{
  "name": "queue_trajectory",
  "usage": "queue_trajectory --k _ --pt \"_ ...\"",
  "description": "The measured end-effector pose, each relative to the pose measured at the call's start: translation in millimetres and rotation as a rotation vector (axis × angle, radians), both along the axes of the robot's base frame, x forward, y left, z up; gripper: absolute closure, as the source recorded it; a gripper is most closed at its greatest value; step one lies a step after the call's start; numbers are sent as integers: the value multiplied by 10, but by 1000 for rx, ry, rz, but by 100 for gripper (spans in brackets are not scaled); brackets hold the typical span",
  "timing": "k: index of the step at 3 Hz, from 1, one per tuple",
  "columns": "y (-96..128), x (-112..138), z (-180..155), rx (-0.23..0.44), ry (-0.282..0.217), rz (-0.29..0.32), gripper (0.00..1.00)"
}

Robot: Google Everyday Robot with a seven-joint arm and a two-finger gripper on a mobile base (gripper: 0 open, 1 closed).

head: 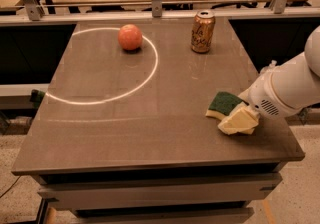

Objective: Move sponge near apple

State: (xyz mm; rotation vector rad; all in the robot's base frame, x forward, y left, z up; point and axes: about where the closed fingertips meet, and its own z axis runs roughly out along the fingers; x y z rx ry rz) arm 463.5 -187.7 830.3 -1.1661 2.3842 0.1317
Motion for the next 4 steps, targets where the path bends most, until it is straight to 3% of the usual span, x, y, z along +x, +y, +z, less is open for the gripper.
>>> queue_trajectory --k 1,2,3,4 --pt "-66 27 44 -3 -30 25 64" --pt "-95 173 274 8 -105 71 87" --pt "-49 426 521 2 -146 97 100" --pt "73 775 640 43 -141 97 100"
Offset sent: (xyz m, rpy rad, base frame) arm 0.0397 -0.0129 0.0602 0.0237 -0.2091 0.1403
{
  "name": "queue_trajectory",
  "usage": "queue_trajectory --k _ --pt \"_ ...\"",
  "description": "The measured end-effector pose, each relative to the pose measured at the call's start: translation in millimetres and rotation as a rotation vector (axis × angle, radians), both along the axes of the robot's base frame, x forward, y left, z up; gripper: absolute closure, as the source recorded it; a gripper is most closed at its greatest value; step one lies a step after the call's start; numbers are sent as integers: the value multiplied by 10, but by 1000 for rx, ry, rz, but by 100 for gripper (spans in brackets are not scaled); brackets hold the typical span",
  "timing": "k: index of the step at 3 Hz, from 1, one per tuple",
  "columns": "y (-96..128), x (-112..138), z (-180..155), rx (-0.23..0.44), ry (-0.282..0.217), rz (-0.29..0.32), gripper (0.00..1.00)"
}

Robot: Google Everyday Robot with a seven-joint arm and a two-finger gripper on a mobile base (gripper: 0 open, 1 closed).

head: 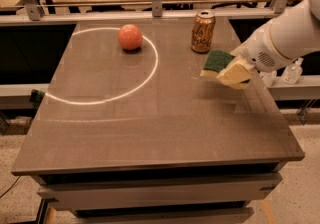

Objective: Move sponge near apple

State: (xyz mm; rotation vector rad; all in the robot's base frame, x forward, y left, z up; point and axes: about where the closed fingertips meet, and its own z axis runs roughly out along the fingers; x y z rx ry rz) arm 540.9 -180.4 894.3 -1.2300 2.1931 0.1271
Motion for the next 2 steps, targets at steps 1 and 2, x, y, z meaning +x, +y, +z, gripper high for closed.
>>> queue_trajectory --k 1,2 --pt "218 322 165 71 7 30 100" --pt "483 544 362 138 -7 90 100"
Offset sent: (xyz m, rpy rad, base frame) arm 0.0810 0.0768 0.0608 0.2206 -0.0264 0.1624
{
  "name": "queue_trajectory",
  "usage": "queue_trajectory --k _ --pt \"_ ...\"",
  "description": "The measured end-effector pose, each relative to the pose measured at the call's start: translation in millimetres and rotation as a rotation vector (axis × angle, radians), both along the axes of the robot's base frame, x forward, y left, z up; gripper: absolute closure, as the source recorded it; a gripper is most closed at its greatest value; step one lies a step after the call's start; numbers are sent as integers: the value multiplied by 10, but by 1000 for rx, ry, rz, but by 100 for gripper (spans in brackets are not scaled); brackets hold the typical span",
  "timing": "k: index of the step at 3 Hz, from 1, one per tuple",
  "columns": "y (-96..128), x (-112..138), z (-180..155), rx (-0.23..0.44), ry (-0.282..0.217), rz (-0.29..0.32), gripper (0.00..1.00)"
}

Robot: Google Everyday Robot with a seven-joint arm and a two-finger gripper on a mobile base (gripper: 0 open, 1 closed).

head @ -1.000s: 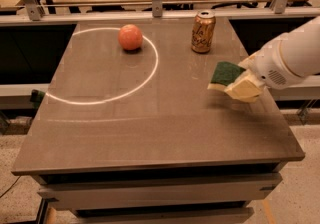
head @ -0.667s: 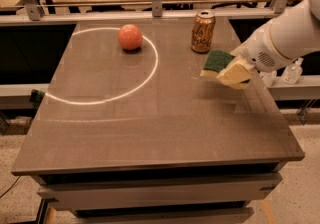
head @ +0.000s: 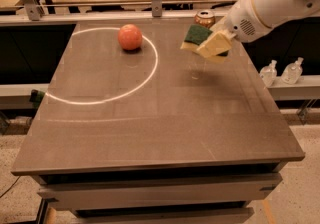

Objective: Move sponge near apple

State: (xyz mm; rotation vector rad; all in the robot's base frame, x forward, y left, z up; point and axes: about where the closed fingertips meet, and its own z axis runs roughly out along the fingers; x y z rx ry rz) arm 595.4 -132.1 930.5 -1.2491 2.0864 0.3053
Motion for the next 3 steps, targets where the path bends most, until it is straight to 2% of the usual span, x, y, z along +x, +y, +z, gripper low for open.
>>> queue_trajectory --k 1,3 --pt "176 172 11 75 -14 19 100" --pt "383 528 -279 184 -22 -28 100"
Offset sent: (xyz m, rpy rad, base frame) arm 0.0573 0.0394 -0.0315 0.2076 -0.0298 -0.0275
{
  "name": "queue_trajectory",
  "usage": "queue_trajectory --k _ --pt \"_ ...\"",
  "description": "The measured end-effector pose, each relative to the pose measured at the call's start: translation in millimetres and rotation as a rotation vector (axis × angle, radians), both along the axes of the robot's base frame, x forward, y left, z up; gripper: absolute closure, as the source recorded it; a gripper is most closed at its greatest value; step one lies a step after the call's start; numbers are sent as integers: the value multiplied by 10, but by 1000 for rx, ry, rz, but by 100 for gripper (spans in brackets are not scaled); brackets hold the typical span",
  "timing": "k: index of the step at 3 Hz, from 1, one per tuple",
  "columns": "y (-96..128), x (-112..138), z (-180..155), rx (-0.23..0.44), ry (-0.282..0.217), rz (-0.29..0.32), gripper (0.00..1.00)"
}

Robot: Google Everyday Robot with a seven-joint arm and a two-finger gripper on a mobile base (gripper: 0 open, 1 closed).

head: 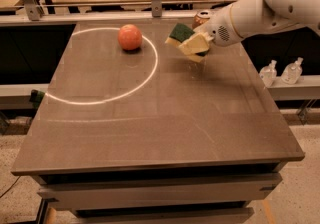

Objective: Move sponge near apple

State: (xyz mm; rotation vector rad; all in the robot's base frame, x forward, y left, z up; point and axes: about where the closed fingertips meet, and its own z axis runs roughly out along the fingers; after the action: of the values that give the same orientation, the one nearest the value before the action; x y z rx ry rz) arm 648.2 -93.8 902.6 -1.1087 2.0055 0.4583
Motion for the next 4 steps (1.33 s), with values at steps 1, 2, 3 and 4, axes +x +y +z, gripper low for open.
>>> queue_trajectory --k 1,2,3,4 --pt "206 170 -69 50 14 -3 100" --pt "439 279 -30 83 13 21 100" --pt "654 348 -31 99 11 44 100" --pt "792 404 -110 96 20 38 100"
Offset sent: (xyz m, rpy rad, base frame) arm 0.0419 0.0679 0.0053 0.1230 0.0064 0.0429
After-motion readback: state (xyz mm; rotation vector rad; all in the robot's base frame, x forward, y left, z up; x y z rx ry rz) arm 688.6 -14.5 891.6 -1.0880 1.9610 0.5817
